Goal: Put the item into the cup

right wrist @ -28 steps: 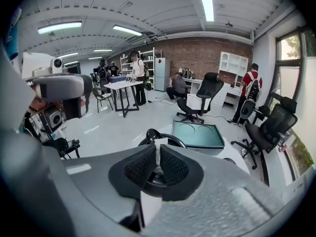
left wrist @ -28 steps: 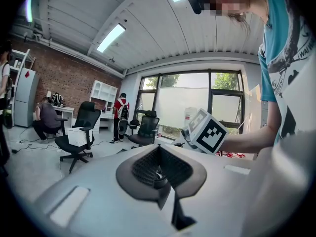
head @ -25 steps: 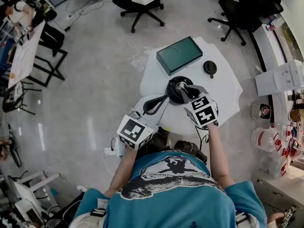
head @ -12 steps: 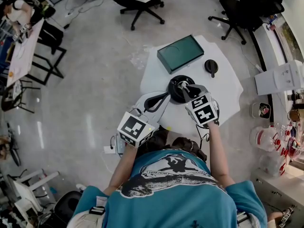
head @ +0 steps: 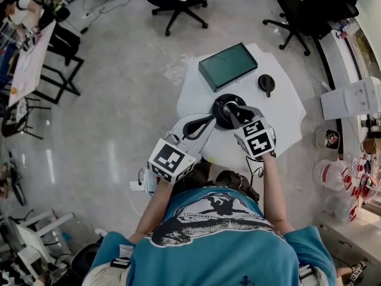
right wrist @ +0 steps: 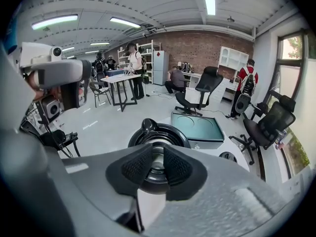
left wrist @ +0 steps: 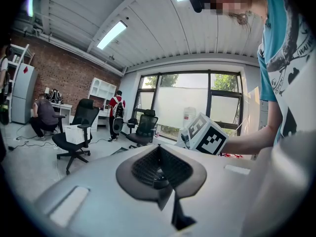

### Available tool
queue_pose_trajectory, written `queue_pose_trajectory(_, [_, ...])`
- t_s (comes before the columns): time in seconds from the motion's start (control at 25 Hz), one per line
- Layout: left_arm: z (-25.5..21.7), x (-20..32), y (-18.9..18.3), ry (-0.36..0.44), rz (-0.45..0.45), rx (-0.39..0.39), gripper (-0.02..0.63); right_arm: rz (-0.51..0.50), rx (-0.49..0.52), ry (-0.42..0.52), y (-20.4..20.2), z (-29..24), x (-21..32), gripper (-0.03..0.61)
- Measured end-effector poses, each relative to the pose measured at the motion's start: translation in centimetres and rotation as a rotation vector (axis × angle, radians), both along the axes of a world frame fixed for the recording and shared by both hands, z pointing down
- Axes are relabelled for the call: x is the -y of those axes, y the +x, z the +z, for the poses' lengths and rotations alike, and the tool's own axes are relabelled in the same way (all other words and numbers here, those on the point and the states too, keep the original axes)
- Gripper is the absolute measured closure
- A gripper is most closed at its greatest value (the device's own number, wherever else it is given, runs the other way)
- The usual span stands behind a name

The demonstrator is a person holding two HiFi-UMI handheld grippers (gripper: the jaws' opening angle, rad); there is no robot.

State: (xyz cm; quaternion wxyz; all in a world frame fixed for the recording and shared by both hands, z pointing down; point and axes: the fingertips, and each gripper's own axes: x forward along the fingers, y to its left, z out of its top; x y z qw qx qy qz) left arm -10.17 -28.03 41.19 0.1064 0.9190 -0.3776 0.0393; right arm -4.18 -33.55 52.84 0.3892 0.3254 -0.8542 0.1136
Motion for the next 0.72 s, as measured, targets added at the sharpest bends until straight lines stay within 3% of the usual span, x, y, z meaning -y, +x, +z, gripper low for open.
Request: queue_pose_trajectory(0.72, [0.7,-1.1,0.0,-0.017,0.002,0.004,0.611,0.133,0.322,0.039,0.5,-4.9,-1.8,0.502])
